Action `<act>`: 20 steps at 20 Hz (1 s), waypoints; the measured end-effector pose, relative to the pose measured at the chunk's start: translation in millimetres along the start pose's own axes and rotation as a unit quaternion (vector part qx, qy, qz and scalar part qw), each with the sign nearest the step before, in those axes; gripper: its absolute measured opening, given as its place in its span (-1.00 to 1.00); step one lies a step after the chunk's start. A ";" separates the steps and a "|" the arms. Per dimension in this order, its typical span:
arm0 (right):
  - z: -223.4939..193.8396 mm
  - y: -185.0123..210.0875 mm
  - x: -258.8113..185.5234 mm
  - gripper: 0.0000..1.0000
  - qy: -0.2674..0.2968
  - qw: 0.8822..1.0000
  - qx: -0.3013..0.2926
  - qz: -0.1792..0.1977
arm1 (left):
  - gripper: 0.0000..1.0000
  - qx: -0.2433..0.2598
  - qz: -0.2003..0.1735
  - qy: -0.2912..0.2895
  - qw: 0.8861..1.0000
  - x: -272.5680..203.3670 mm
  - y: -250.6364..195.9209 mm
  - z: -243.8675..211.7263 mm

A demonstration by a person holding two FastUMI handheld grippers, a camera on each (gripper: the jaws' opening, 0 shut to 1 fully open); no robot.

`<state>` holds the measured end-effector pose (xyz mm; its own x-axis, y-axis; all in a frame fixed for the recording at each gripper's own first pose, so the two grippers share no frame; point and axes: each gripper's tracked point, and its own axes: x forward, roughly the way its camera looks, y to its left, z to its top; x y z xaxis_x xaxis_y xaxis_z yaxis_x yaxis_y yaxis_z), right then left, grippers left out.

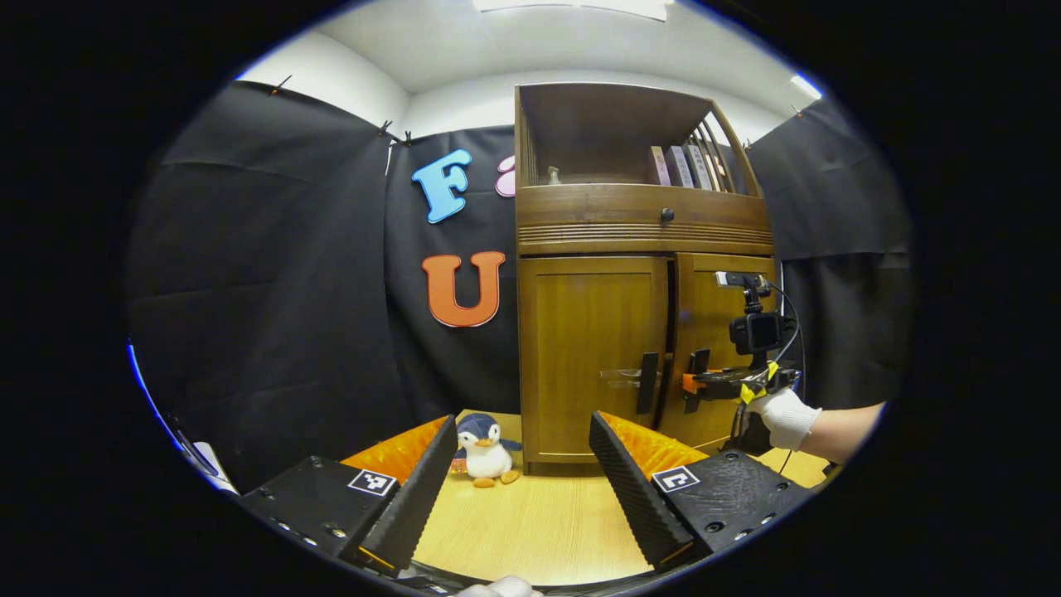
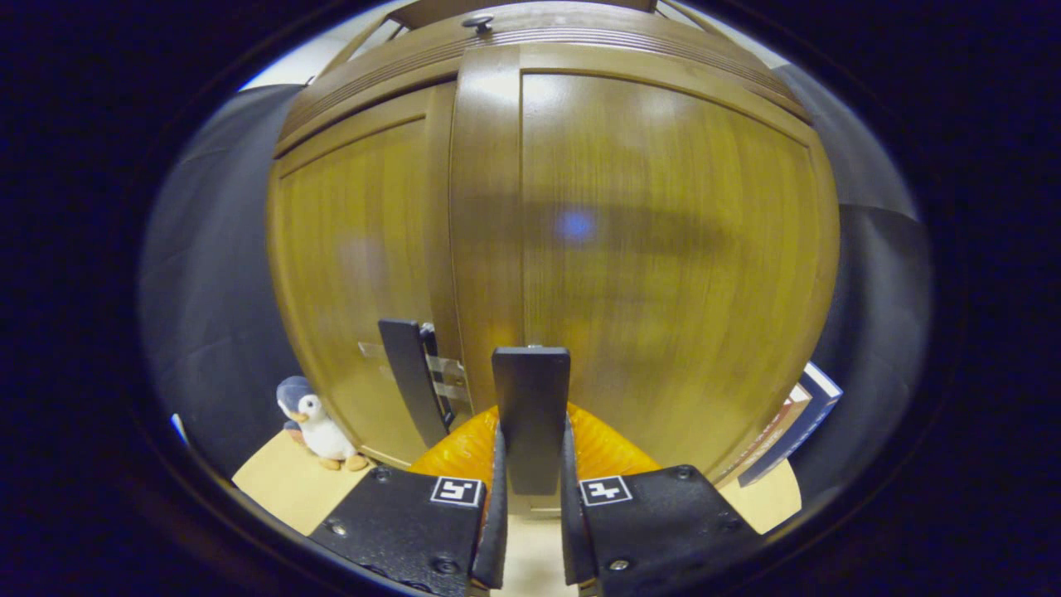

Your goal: Open the right door of the double-door shoe cabinet with the right hand, and open the left door with the left hand.

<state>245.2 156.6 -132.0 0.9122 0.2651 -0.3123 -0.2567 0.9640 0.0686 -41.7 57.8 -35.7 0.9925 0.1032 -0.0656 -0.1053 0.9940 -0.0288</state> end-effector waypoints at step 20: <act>-40.8 -51.2 -121.2 -0.42 0.009 1.000 -0.010 0.027 | 0.93 0.007 -0.062 0.009 0.998 2.2 -52.0 -7.4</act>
<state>134.8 74.5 -136.3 0.8906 0.3166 -0.3264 -0.3124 0.9476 0.0669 -34.6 6.0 -41.7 0.9966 -0.0220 -0.0794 0.0201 0.9995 -0.0245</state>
